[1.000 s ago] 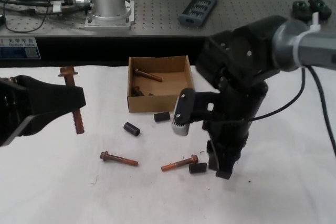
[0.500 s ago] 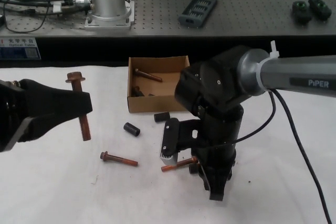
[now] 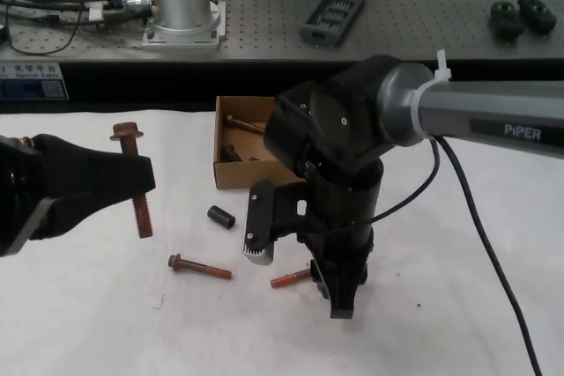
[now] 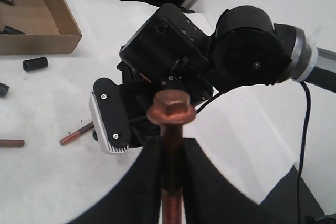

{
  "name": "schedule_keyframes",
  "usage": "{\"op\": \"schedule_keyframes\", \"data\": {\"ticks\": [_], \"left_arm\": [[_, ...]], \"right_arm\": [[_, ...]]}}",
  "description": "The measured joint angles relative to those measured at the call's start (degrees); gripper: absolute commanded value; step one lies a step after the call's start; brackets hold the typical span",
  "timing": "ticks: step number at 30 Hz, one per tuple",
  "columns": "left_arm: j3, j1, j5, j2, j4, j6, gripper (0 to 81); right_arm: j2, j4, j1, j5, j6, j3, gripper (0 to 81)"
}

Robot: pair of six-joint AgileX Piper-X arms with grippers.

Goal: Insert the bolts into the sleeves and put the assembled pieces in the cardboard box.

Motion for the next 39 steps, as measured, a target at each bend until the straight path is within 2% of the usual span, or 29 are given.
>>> {"op": "schedule_keyframes", "data": {"ticks": [23,31,39], "left_arm": [[0.0,0.0,1.1,-3.39,0.8,-0.62,0.6],[0.0,0.0,1.1,-5.81,5.12,-0.62,0.6],[0.0,0.0,1.1,-7.79,6.99,-0.62,0.6]], "right_arm": [[2.29,-2.44,0.04,-1.79,-0.41,-0.11,32.8],[2.29,-2.33,-1.73,-2.02,-0.41,-0.11,32.8],[2.29,-2.27,-2.99,-3.42,-0.41,-0.11,23.8]]}}
